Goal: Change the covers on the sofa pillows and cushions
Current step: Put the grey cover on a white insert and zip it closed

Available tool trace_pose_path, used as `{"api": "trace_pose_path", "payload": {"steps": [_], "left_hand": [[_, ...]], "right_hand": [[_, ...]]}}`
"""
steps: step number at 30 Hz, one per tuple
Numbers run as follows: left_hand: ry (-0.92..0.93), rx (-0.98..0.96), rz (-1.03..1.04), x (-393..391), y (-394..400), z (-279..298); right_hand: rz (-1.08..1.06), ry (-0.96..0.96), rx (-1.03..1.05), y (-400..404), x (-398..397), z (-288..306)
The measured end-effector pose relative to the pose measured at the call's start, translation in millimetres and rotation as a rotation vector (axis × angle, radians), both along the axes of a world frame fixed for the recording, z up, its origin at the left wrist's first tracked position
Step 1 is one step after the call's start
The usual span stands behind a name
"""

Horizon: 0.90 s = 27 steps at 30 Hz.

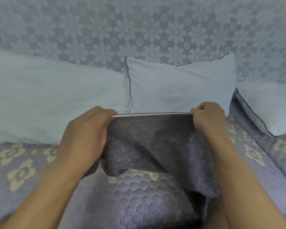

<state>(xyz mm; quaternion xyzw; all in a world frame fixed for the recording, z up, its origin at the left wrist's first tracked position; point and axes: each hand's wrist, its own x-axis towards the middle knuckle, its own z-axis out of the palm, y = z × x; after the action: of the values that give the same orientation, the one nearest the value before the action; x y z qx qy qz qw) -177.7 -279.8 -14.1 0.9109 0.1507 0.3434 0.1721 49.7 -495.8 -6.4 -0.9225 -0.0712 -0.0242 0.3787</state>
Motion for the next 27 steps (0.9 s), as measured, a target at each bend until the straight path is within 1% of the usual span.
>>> {"api": "trace_pose_path", "payload": {"steps": [3,6,7,9,10,11,12,13,15,16,17,18,19,21,23,24,25,27], "left_hand": [[-0.021,-0.013,0.079,-19,29,9],[0.075,-0.01,0.115,-29,43,7],[0.106,-0.011,0.162,-34,54,-2],[0.196,-0.051,0.35,-51,84,-17],[0.261,-0.104,0.437,-63,100,-22],[0.318,-0.162,0.452,-74,114,-29],[0.404,-0.221,0.392,-80,119,-35],[0.53,-0.242,0.262,-81,117,-42],[0.877,-0.27,-0.005,-74,96,-57],[1.043,-0.297,-0.087,-69,80,-64],[1.174,-0.319,-0.123,-67,71,-75],[1.249,-0.324,-0.124,-66,66,-85],[1.263,-0.322,-0.097,-68,66,-93],[1.217,-0.332,-0.009,-76,68,-106],[1.139,-0.389,0.064,-86,68,-116],[1.077,-0.453,0.093,-91,66,-120],[1.002,-0.507,0.134,-95,63,-121],[0.818,-0.554,0.216,-99,54,-127]], "right_hand": [[-0.043,-0.025,-0.056,-7,24,-1],[-0.068,-0.055,-0.091,-8,42,-7],[-0.087,-0.063,-0.108,-12,45,-10],[-0.143,-0.065,-0.198,-29,52,-15],[-0.153,-0.051,-0.241,-40,53,-21],[-0.14,-0.046,-0.266,-49,52,-28],[-0.111,-0.053,-0.281,-51,49,-34],[-0.064,-0.049,-0.27,-46,42,-40],[0.088,0.017,-0.226,-23,17,-58],[0.186,0.075,-0.218,-8,4,-69],[0.283,0.134,-0.22,6,-11,-81],[0.366,0.173,-0.219,20,-27,-91],[0.431,0.185,-0.212,32,-42,-101],[0.487,0.191,-0.174,54,-60,-119],[0.47,0.219,-0.189,73,-63,-131],[0.457,0.23,-0.232,82,-64,-132],[0.461,0.206,-0.288,91,-65,-134],[0.509,0.052,-0.367,106,-78,-132]]}}
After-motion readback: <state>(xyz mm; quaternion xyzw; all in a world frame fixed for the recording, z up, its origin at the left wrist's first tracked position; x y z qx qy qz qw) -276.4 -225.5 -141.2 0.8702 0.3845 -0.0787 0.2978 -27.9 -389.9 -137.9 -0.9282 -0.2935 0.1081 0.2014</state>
